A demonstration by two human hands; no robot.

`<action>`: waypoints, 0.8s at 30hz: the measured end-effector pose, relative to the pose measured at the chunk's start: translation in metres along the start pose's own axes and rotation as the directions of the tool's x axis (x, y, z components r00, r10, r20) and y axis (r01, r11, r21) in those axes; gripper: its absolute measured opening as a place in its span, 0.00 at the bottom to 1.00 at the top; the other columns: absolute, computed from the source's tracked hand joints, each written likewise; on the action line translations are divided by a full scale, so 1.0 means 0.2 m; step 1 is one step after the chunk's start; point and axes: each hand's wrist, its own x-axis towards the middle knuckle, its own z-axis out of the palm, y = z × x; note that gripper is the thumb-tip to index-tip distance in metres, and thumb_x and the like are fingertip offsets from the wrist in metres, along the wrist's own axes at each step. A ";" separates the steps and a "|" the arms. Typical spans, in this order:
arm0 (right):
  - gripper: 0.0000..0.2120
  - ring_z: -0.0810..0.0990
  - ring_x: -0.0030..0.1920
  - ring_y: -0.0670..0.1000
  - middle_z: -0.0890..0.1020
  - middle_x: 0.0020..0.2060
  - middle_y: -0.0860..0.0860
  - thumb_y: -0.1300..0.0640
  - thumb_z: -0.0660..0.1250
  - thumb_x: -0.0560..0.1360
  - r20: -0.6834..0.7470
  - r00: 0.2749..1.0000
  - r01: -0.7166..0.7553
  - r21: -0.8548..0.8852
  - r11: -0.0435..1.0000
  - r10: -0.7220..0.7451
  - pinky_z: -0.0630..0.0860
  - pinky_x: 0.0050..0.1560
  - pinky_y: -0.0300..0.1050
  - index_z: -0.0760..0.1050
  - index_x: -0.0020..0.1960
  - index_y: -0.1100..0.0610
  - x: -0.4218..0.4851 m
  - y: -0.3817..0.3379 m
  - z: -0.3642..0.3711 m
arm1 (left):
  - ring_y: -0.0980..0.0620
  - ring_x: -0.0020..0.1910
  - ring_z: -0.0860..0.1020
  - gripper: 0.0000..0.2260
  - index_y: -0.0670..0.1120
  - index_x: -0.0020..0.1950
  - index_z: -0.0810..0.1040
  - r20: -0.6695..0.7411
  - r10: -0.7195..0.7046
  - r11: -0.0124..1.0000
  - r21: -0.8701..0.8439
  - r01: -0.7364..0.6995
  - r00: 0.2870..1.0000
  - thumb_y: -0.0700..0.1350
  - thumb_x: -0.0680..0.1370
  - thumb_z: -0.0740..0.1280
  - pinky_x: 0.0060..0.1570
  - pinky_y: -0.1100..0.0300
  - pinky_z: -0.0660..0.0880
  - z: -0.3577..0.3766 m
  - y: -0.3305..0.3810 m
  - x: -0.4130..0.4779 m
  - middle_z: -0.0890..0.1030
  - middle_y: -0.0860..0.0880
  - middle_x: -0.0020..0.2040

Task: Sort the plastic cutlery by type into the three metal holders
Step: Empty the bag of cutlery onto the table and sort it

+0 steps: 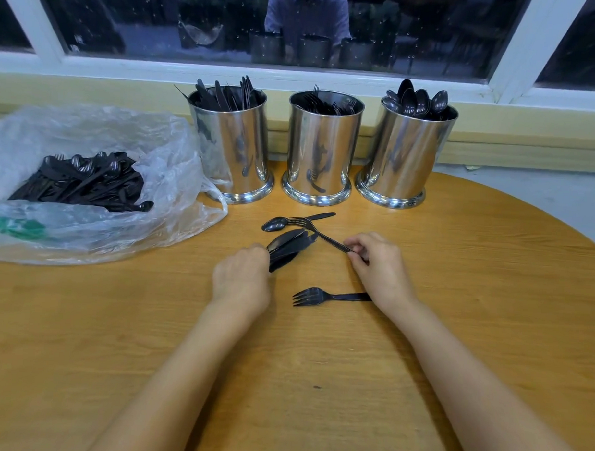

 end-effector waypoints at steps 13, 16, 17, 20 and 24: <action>0.07 0.76 0.36 0.40 0.80 0.40 0.48 0.61 0.69 0.76 -0.008 0.986 -0.143 0.449 0.882 0.164 0.76 0.40 0.35 0.80 0.50 0.49 0.00 -0.14 -0.07 | 0.54 0.33 0.76 0.06 0.44 0.57 0.71 -0.008 -0.051 0.251 -0.968 0.005 0.999 0.43 0.85 0.56 0.35 0.61 0.73 0.04 -0.10 0.07 0.78 0.48 0.38; 0.05 0.77 0.32 0.41 0.81 0.38 0.47 0.60 0.70 0.76 0.118 0.973 -0.230 0.626 0.745 0.201 0.74 0.35 0.32 0.80 0.49 0.52 -0.02 -0.24 -0.09 | 0.58 0.25 0.66 0.06 0.43 0.56 0.73 0.139 0.035 -0.270 -0.952 0.144 0.990 0.40 0.85 0.56 0.25 0.67 0.66 0.01 -0.06 0.05 0.70 0.51 0.32; 0.04 0.76 0.30 0.41 0.81 0.37 0.46 0.60 0.70 0.75 0.143 0.967 -0.251 0.662 0.706 0.210 0.73 0.34 0.31 0.80 0.49 0.54 -0.03 -0.26 -0.09 | 0.59 0.23 0.63 0.08 0.42 0.58 0.74 0.169 0.048 -0.333 -0.926 0.175 0.984 0.44 0.84 0.59 0.23 0.67 0.64 0.01 -0.06 0.05 0.68 0.52 0.30; 0.02 0.74 0.29 0.42 0.80 0.34 0.46 0.61 0.71 0.75 0.233 0.954 -0.299 0.716 0.631 0.189 0.70 0.30 0.32 0.79 0.47 0.56 -0.07 -0.33 -0.07 | 0.58 0.23 0.59 0.25 0.44 0.57 0.77 0.190 0.054 -0.293 -0.936 0.197 0.980 0.64 0.73 0.66 0.23 0.66 0.59 0.00 -0.04 0.03 0.62 0.54 0.29; 0.04 0.76 0.32 0.44 0.79 0.34 0.46 0.60 0.72 0.74 0.366 0.930 -0.239 0.659 0.713 -0.027 0.72 0.33 0.34 0.79 0.47 0.58 -0.12 -0.38 -0.01 | 0.56 0.26 0.61 0.20 0.45 0.52 0.76 0.106 -0.025 -0.111 -0.988 0.102 0.994 0.62 0.76 0.66 0.30 0.62 0.63 0.03 -0.01 0.02 0.63 0.53 0.28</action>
